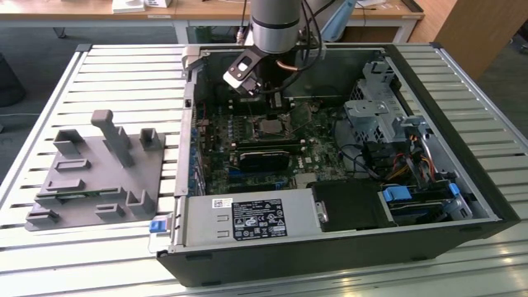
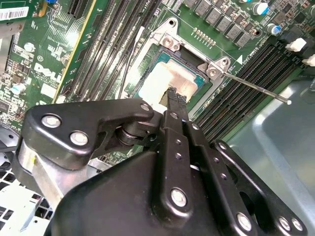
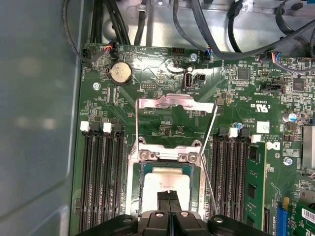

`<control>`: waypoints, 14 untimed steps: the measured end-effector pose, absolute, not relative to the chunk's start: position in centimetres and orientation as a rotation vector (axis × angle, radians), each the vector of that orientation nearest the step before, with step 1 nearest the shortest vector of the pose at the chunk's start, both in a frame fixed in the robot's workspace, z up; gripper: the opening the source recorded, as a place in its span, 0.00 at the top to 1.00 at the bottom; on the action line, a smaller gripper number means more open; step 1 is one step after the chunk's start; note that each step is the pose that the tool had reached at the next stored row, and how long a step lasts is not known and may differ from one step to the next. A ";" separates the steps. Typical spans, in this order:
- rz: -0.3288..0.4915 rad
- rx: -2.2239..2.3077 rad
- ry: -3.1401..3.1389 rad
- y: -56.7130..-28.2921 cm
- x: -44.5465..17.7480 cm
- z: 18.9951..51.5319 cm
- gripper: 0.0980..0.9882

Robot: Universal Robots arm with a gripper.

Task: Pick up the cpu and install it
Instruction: 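Close the cpu cover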

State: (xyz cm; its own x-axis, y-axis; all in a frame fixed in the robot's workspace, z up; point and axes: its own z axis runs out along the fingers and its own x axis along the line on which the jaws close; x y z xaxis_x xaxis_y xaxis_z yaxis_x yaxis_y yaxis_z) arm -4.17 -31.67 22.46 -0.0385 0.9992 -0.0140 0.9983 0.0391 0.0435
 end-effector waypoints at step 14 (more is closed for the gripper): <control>0.033 2.150 2.235 -31.7 -4.2 23.6 0.99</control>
